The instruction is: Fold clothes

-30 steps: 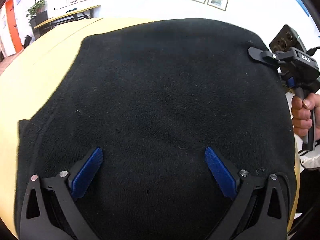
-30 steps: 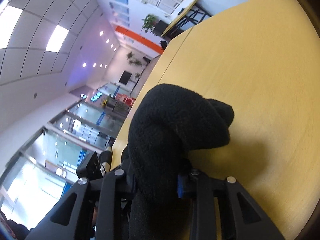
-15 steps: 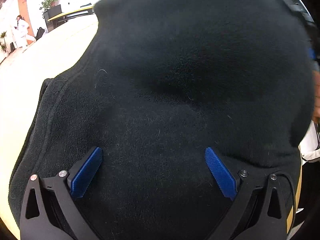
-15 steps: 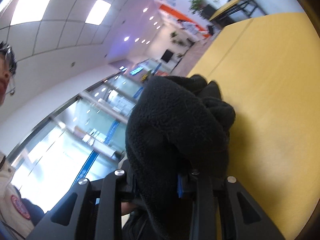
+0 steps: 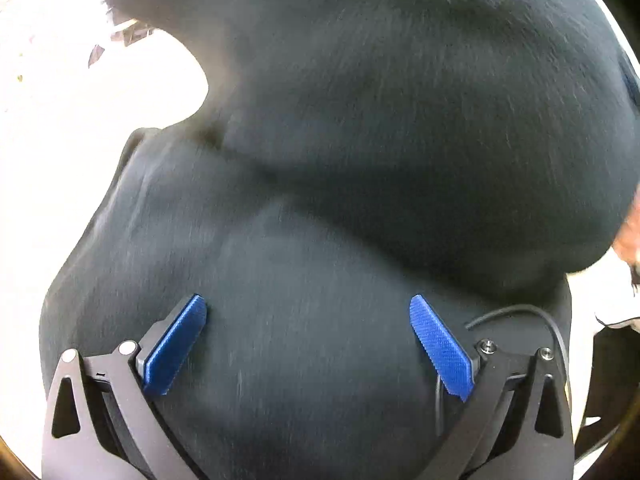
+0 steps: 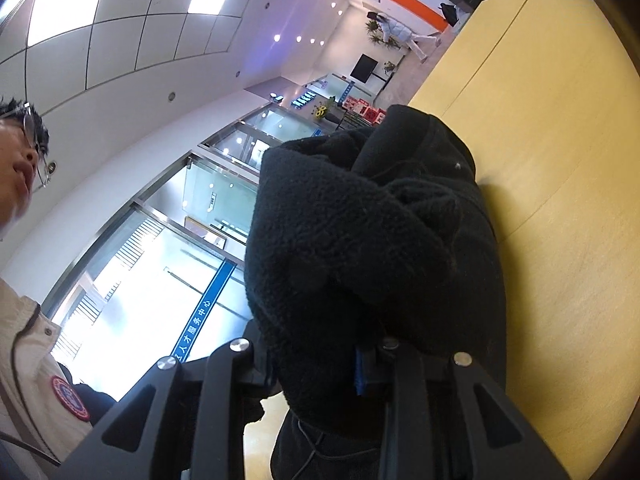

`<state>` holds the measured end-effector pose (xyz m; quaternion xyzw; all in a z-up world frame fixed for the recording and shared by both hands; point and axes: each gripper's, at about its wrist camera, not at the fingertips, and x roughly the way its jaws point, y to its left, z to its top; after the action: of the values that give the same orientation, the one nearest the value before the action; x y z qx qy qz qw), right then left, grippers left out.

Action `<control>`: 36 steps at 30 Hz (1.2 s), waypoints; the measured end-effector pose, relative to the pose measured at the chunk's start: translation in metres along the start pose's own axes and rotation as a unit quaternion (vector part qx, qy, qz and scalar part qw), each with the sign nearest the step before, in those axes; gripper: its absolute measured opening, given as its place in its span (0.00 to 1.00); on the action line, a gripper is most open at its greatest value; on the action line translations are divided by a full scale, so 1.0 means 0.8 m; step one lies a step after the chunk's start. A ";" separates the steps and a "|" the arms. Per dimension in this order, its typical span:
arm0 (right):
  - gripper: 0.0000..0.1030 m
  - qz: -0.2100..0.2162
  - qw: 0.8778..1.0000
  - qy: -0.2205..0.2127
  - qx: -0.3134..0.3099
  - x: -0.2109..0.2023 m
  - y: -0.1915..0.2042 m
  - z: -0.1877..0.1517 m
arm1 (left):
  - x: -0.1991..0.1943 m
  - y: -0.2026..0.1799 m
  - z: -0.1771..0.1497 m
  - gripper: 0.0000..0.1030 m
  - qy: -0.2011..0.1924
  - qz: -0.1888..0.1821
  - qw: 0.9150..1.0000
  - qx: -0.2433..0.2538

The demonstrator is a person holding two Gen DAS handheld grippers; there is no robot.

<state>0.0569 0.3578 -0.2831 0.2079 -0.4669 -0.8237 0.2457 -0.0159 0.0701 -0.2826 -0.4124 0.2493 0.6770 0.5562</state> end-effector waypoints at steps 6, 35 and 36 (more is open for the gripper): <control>0.28 0.058 0.998 0.003 0.023 0.004 0.004 -0.014 | 0.007 -0.026 0.014 1.00 0.000 -0.001 1.000 0.026; 0.28 0.171 0.977 0.102 0.071 0.078 0.050 -0.070 | -0.054 -0.107 -0.015 1.00 -0.008 -0.023 0.999 0.022; 0.28 0.164 0.978 0.108 0.067 0.082 0.050 -0.075 | -0.056 -0.110 -0.015 1.00 -0.008 -0.024 0.999 0.021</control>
<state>0.0473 0.2609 -0.2846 0.2328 -0.5191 -0.7118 0.4119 0.0735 0.0587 -0.2410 -0.4007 0.2490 0.6615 0.5830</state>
